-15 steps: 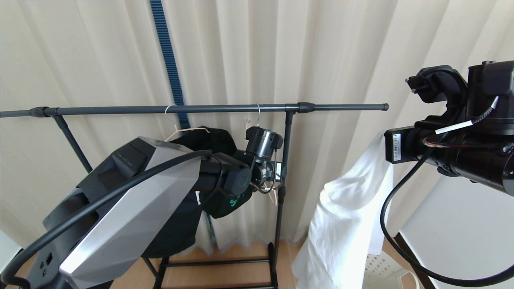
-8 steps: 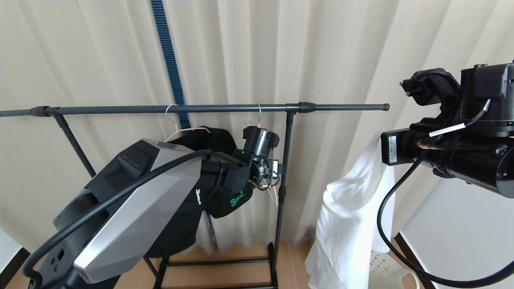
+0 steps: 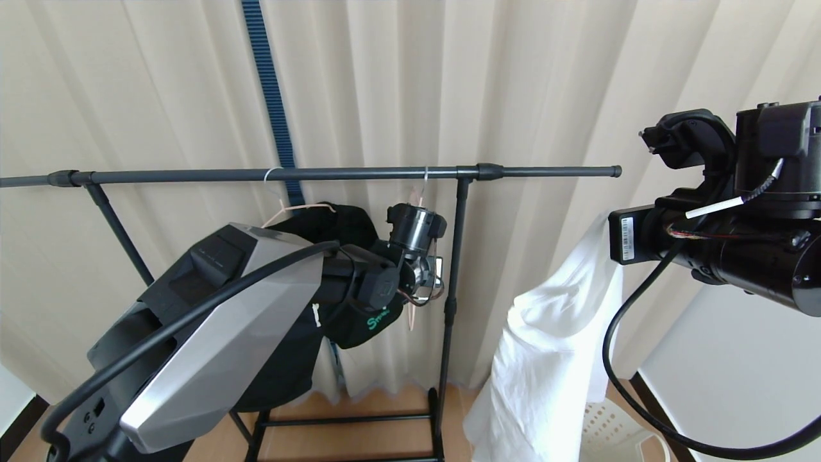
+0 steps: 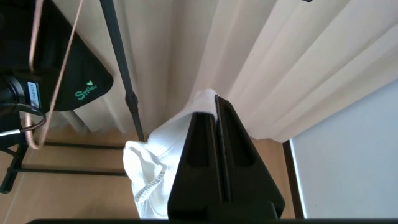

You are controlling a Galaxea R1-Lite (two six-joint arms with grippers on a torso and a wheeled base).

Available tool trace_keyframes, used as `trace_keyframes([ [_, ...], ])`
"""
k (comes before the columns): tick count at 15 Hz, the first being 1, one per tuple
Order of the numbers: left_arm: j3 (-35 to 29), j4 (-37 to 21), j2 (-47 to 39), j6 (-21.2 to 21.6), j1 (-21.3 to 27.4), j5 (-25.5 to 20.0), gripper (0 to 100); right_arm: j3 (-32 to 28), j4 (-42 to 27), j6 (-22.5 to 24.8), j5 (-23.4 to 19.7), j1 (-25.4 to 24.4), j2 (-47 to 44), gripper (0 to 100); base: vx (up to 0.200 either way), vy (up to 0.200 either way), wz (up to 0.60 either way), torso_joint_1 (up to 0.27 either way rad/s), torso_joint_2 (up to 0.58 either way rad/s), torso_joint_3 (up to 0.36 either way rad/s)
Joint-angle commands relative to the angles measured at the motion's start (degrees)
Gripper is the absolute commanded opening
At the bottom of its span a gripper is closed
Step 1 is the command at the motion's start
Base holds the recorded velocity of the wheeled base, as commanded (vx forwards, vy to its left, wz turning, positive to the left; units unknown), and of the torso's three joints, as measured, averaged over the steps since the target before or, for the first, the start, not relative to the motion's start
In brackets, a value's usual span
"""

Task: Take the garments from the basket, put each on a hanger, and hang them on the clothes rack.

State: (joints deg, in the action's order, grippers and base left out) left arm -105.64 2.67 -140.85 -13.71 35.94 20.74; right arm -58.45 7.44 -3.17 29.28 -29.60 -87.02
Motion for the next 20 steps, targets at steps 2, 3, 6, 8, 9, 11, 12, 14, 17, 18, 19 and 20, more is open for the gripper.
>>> trace_keyframes([
  [2, 1.49, -0.03, 1.81, 0.0, 0.01, 0.62, 0, 0.01, 0.03, 0.01, -0.01, -0.02, -0.08, 0, 0.0, 0.0, 0.0, 0.0, 0.0, 0.0],
  [3, 2.37, 0.05, 2.51, 0.0, 0.01, 1.06, 0, 0.01, 0.03, 0.01, -0.01, -0.02, 0.0, 0, 0.0, 0.0, 0.0, 0.0, 0.0, 0.0],
  [6, 4.13, 0.23, 3.83, 0.09, 0.1, 2.2, 0, 0.01, 0.03, 0.01, 0.07, -0.02, -0.08, 0, 0.0, 0.0, 0.0, 0.0, 0.0, 0.0],
  [8, 5.89, 0.41, 5.76, 0.09, 0.19, 2.64, 0, 0.01, 0.03, 0.01, -0.01, -0.02, -0.08, 0, 0.0, 0.0, 0.0, 0.0, 0.0, 0.0],
  [9, 6.42, 0.41, 6.38, 0.09, 0.19, 2.64, 0, 0.01, 0.03, 0.01, -0.01, -0.02, -0.08, 0, 0.0, 0.0, 0.0, 0.0, 0.0, 0.0],
  [11, 8.44, 0.41, 8.49, 0.09, 0.27, 2.64, 0, 0.01, 0.03, 0.01, -0.01, -0.02, -0.08, 0, 0.0, 0.0, 0.0, 0.0, 0.0, 0.0],
  [12, 9.4, 0.58, 9.54, 0.0, 0.36, 2.64, 0, 0.01, 0.03, 0.01, -0.01, -0.02, -0.08, 0, 0.0, 0.0, 0.0, 0.0, 0.0, 0.0],
  [14, 10.99, 1.55, 10.86, 0.09, 0.54, 2.64, 0, 0.01, 0.03, 0.01, -0.01, -0.02, -0.08, 0, 0.0, 0.0, 0.0, 0.0, 0.0, 0.0],
  [17, 15.12, 2.69, 13.5, 0.88, 0.98, 2.64, 0, 0.01, 0.03, 0.01, -0.01, -0.02, -0.08, 0, 0.0, 0.0, 0.0, 0.0, 0.0, 0.0],
  [18, 17.93, 3.83, 15.08, 1.06, 1.42, 2.64, 0, 0.01, 0.03, 0.01, -0.01, -0.02, -0.08, 0, 0.0, 0.0, 0.0, 0.0, 0.0, 0.0],
  [19, 20.21, 4.8, 16.57, 1.32, 1.77, 2.64, 0, 0.01, 0.03, 0.01, 0.07, -0.02, -0.08, 0, 0.0, 0.0, 0.0, 0.0, 0.0, 0.0],
  [20, 23.73, 6.47, 18.42, 1.67, 2.21, 2.64, 0, 0.01, 0.03, 0.01, -0.01, -0.02, -0.17, 0, 0.0, 0.0, 0.0, 0.0, 0.0, 0.0],
])
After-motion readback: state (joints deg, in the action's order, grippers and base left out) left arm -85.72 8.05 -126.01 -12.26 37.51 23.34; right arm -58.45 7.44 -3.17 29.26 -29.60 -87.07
